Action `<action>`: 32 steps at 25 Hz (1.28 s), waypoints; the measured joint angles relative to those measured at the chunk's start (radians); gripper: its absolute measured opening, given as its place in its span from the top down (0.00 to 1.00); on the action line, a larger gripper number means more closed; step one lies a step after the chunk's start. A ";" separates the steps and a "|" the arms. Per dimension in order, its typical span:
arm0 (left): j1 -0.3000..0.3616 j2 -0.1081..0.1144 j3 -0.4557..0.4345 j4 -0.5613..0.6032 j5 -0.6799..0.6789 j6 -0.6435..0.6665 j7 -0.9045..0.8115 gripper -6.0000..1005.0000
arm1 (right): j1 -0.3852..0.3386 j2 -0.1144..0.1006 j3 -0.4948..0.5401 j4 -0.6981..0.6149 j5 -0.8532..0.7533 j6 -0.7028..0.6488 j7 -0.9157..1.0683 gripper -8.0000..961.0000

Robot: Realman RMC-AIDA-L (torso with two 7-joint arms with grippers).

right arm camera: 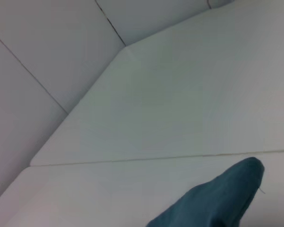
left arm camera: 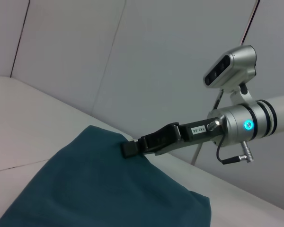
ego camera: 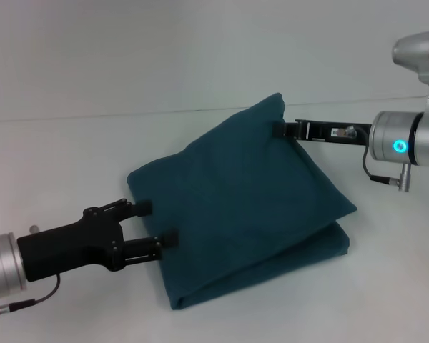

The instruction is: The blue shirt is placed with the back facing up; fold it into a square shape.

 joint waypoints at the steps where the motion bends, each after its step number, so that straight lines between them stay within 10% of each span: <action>1: 0.000 0.000 0.000 0.000 0.000 0.000 -0.001 0.11 | 0.003 0.000 -0.004 0.000 -0.001 0.008 0.000 0.94; 19: -0.009 0.000 -0.007 -0.003 0.006 -0.011 -0.024 0.11 | -0.028 0.026 -0.056 0.035 0.003 0.214 -0.075 0.94; 25: -0.013 -0.006 -0.008 -0.004 -0.004 -0.083 -0.064 0.11 | -0.076 0.023 -0.019 -0.019 0.049 0.210 -0.083 0.77; 32: -0.051 -0.015 -0.003 -0.017 -0.001 -0.226 -0.171 0.11 | -0.193 -0.022 0.011 -0.111 0.148 0.055 -0.075 0.34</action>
